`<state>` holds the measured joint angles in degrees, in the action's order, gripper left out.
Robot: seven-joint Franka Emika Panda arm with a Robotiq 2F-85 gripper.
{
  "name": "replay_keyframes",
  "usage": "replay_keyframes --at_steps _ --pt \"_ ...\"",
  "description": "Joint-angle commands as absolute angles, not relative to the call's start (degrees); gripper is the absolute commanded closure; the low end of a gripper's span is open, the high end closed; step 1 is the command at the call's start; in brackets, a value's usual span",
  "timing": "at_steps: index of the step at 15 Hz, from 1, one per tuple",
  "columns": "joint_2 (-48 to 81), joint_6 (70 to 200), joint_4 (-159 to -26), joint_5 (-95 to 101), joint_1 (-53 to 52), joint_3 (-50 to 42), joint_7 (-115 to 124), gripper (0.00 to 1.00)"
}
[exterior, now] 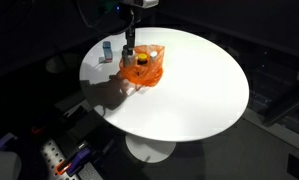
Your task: Pick up the white medicine bottle from the table and put it in the orange plastic bag
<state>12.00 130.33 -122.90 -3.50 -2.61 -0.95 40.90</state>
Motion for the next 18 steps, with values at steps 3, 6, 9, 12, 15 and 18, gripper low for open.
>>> replay_keyframes --at_steps 3,6,9,12,15,18 --pt "16.26 128.97 -118.26 -4.07 -2.87 -1.17 39.27 0.81" --pt "18.42 128.74 -116.33 -4.23 -3.10 -1.15 38.60 0.81" --pt "20.52 128.70 -114.99 -4.52 -3.25 -1.16 38.02 0.81" --pt "22.50 128.55 -113.79 -4.70 -3.47 -1.03 37.19 0.81" --pt "24.01 128.49 -112.95 -4.72 -3.91 -0.98 36.55 0.81" --pt "24.85 128.59 -112.65 -4.41 -4.43 -1.22 36.57 0.81"
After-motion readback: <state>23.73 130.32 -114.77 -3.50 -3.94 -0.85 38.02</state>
